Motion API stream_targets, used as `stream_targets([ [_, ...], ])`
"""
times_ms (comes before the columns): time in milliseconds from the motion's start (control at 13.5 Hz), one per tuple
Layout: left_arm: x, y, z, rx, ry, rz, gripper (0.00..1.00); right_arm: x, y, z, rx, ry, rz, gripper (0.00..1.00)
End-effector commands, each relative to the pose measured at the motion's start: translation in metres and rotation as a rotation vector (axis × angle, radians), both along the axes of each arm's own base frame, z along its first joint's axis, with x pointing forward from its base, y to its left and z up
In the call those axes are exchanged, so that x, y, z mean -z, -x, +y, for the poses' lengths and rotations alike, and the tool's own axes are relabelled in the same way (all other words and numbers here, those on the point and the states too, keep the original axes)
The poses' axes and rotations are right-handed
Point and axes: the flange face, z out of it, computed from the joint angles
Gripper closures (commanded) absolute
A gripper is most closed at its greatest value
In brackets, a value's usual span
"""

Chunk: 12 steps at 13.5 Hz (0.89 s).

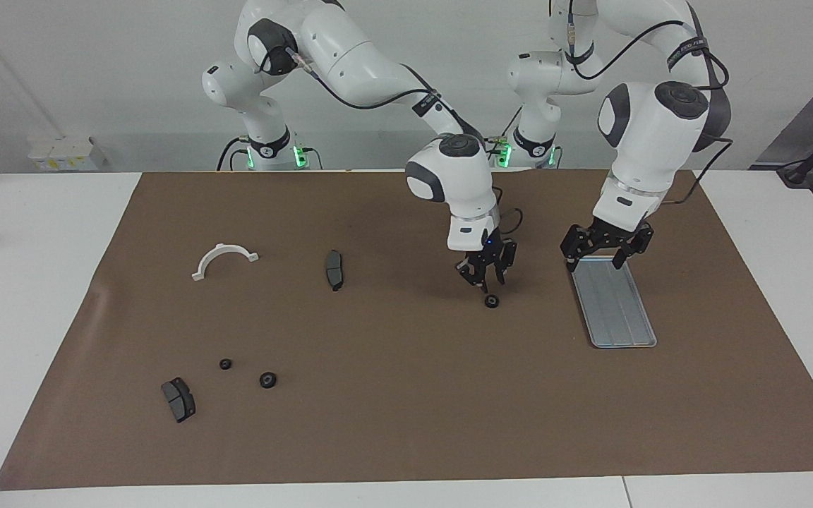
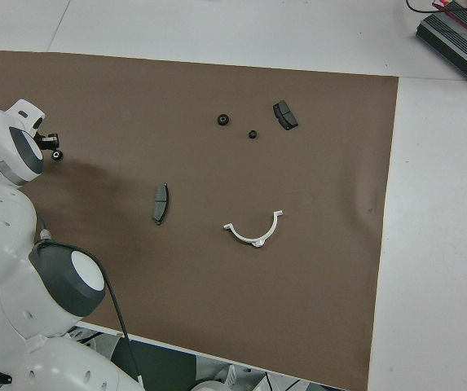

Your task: Pick bearing gear from pile to tray

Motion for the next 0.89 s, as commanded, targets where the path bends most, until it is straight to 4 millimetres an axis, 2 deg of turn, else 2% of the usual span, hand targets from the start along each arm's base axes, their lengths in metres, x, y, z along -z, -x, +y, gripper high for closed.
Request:
stream_targets([
  [0,0.011,-0.002,-0.011,-0.026,0.012,0.008,0.0,-0.003,-0.006,-0.003,0.009,0.005,0.012,0.55],
  [148,0.025,-0.008,-0.024,-0.066,0.03,-0.017,0.0,-0.007,-0.02,-0.021,0.038,0.018,0.027,0.55],
  [222,0.03,-0.01,-0.033,-0.065,0.037,-0.029,0.0,-0.02,-0.037,-0.048,0.071,0.029,0.042,0.55],
  [370,0.059,-0.012,-0.05,-0.06,0.032,0.011,0.0,-0.025,-0.074,-0.106,0.104,0.067,0.079,0.55],
  [444,0.081,-0.013,-0.066,-0.068,0.029,0.033,0.0,-0.022,-0.09,-0.135,0.13,0.081,0.095,0.55],
  [518,0.101,-0.012,-0.081,-0.089,0.03,0.047,0.0,-0.014,-0.107,-0.173,0.167,0.105,0.128,0.55],
  [666,0.143,0.004,-0.116,-0.09,0.013,0.111,0.0,-0.008,-0.136,-0.249,0.199,0.14,0.166,0.55],
  [814,0.168,0.025,-0.127,-0.1,0.002,0.138,0.0,0.001,-0.153,-0.312,0.258,0.154,0.203,0.55],
])
